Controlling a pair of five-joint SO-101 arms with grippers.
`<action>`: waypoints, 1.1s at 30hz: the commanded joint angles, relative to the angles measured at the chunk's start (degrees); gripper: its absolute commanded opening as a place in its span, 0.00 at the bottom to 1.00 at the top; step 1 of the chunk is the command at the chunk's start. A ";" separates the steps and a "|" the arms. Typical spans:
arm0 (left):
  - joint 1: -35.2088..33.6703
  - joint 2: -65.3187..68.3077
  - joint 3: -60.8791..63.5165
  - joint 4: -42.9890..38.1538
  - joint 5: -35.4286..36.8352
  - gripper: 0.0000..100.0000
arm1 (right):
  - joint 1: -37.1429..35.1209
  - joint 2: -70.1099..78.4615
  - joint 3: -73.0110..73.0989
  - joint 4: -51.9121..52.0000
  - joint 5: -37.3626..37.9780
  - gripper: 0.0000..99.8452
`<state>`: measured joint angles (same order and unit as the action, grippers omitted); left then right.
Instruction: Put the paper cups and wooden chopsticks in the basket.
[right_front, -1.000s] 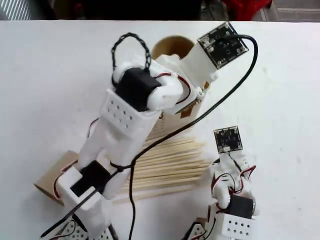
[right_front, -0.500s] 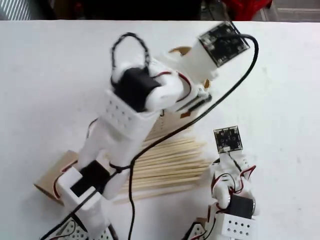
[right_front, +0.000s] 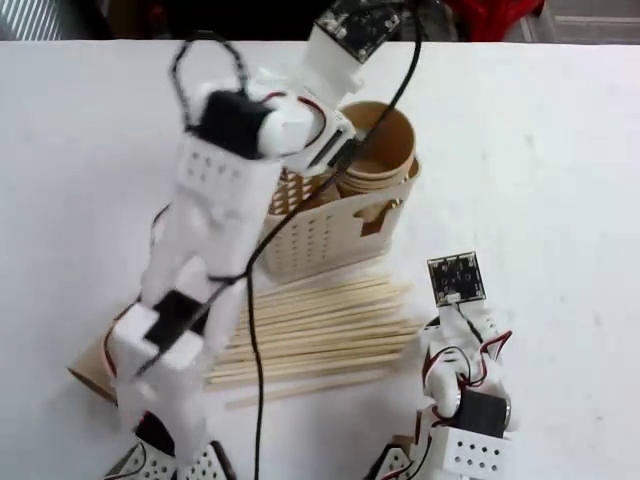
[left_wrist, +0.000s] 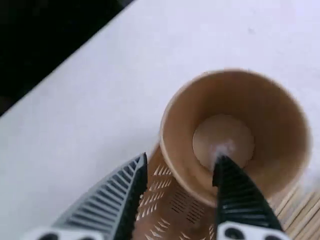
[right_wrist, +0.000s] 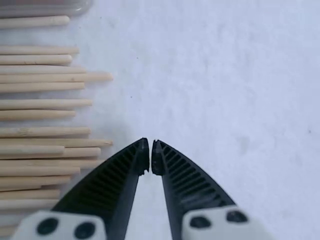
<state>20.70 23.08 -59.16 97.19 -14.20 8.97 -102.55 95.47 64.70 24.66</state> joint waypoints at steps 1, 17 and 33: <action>-0.75 5.58 0.18 -2.29 0.70 0.23 | -0.31 -0.66 0.26 -1.10 -0.18 0.02; -1.19 7.34 -10.20 -1.32 0.26 0.23 | -0.31 -0.66 0.26 -1.19 -0.18 0.02; -0.48 6.37 -5.19 -3.52 0.35 0.23 | -0.31 -0.66 0.26 -1.10 -0.18 0.02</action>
<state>20.18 32.57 -69.80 98.24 -14.02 8.97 -102.55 95.47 64.70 24.66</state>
